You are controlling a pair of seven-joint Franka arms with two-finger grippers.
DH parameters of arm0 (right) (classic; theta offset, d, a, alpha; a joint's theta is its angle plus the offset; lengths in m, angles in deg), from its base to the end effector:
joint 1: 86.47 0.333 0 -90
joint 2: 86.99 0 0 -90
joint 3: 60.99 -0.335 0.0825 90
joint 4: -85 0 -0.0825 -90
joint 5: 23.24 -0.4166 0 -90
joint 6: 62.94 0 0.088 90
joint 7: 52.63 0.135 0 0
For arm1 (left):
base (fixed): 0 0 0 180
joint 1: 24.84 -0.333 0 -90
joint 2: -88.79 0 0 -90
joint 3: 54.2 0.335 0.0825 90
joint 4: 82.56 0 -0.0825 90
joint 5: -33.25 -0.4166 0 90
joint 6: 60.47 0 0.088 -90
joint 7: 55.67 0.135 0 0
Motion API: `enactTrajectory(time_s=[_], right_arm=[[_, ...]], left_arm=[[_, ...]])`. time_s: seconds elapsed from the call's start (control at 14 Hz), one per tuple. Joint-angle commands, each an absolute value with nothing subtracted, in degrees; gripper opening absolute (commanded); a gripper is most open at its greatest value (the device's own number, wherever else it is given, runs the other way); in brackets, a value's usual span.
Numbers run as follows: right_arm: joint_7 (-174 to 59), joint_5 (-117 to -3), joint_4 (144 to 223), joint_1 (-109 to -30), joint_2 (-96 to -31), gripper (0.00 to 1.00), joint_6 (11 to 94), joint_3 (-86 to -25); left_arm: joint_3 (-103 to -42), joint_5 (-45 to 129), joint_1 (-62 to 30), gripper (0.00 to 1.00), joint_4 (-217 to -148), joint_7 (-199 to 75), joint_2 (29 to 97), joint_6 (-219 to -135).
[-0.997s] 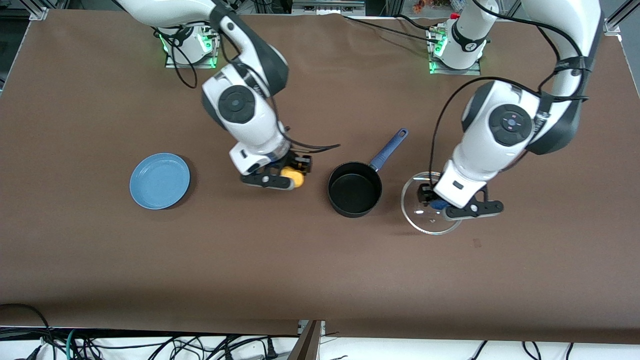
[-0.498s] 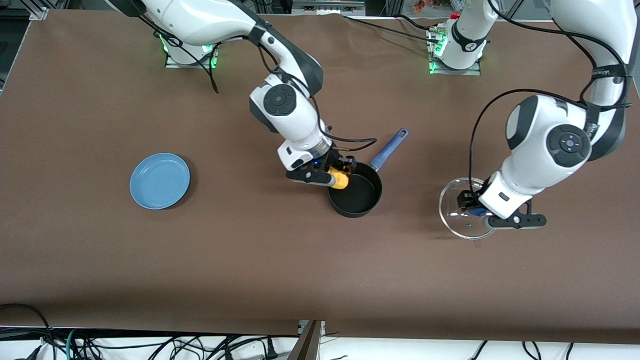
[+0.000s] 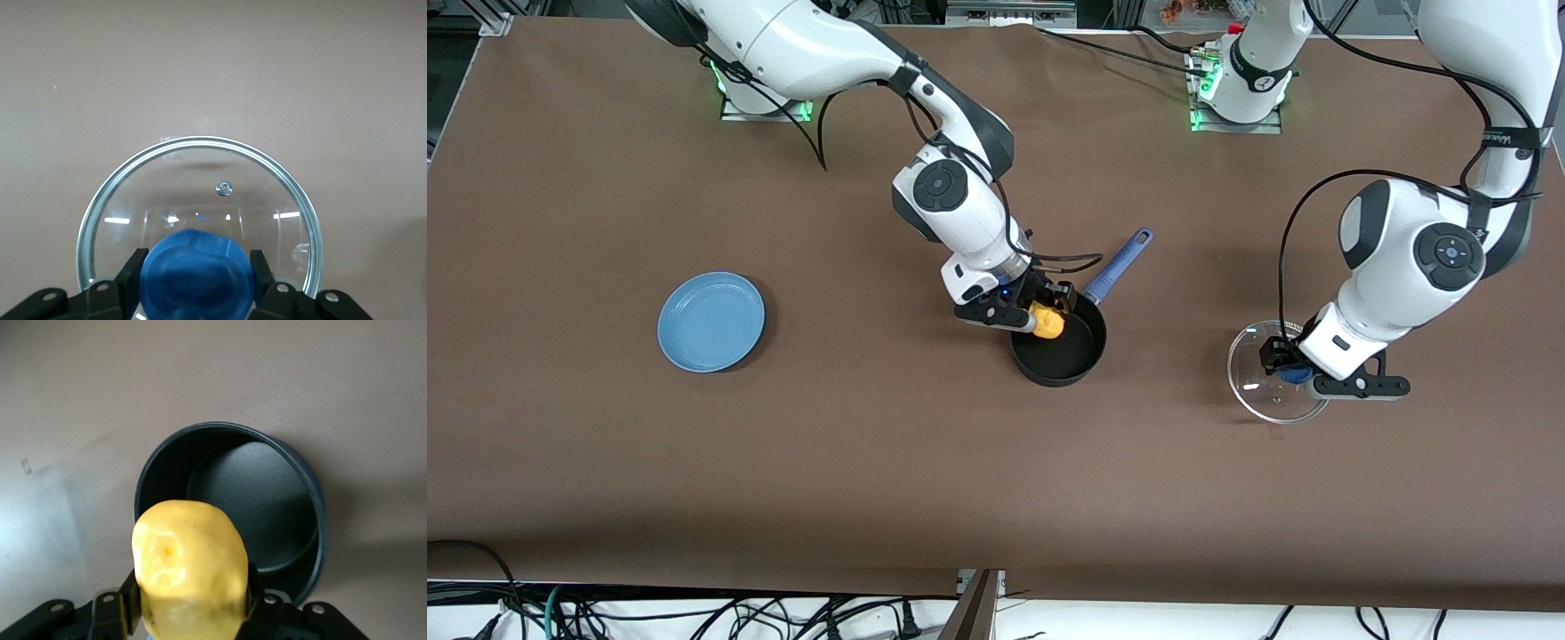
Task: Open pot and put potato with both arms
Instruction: 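Lower the potato into the pot while the left gripper sets the lid down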
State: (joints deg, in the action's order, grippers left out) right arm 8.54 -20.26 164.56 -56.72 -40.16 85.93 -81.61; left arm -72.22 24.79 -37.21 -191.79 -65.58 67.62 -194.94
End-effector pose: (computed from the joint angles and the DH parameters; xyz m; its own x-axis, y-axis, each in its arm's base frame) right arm 0.5749 0.5863 0.2599 0.9504 -0.3110 0.0090 -0.2718 -0.8440 -0.4624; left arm 0.6650 -0.0520 0.2911 0.9958 0.0012 0.0917 0.0000 -0.9999 0.0136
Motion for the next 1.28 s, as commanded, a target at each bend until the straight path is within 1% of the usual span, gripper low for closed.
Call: enactTrajectory(time_s=[0.0, 0.14, 0.43, 0.71, 0.85, 0.93, 1.07, 1.21], right_arm=[[9.60, -20.43, 162.52, -55.62, -37.25, 0.38, 89.19, -81.30], [9.69, -20.34, 162.43, -55.36, -36.55, 0.39, 89.55, -81.30], [9.51, -20.34, 162.08, -55.53, -35.67, 0.39, 92.18, -80.95], [9.51, -20.34, 161.20, -55.53, -35.05, 0.40, 93.15, -80.51], [9.60, -20.25, 161.20, -55.45, -34.70, 0.54, 93.15, -80.42], [9.60, -20.17, 161.20, -55.36, -34.70, 1.00, 93.15, -80.24], [9.16, -19.99, 161.20, -55.44, -35.13, 1.00, 92.63, -80.24], [8.98, -19.90, 161.20, -55.80, -35.75, 1.00, 92.01, -80.24]], left_arm=[[-72.83, 26.40, -39.60, 0.34, -196.46, -61.57, 71.83, -196.35], [-72.83, 26.40, -41.18, 0.34, -197.43, -59.02, 72.00, -196.87], [-72.74, 26.40, -42.23, 0.34, -203.84, -58.48, 72.00, -206.43], [-72.66, 26.31, -42.59, 0.34, -206.57, -58.39, 71.48, -209.52], [-72.66, 25.70, -43.55, 0.34, -208.15, -58.39, 71.30, -211.63], [-72.66, 25.52, -44.17, 0.34, -209.03, -58.39, 71.21, -212.08], [-72.66, 25.43, -44.52, 0.34, -209.74, -56.73, 71.04, -212.26], [-72.57, 25.43, -45.13, 0.34, -210.26, -56.37, 70.08, -214.18]])
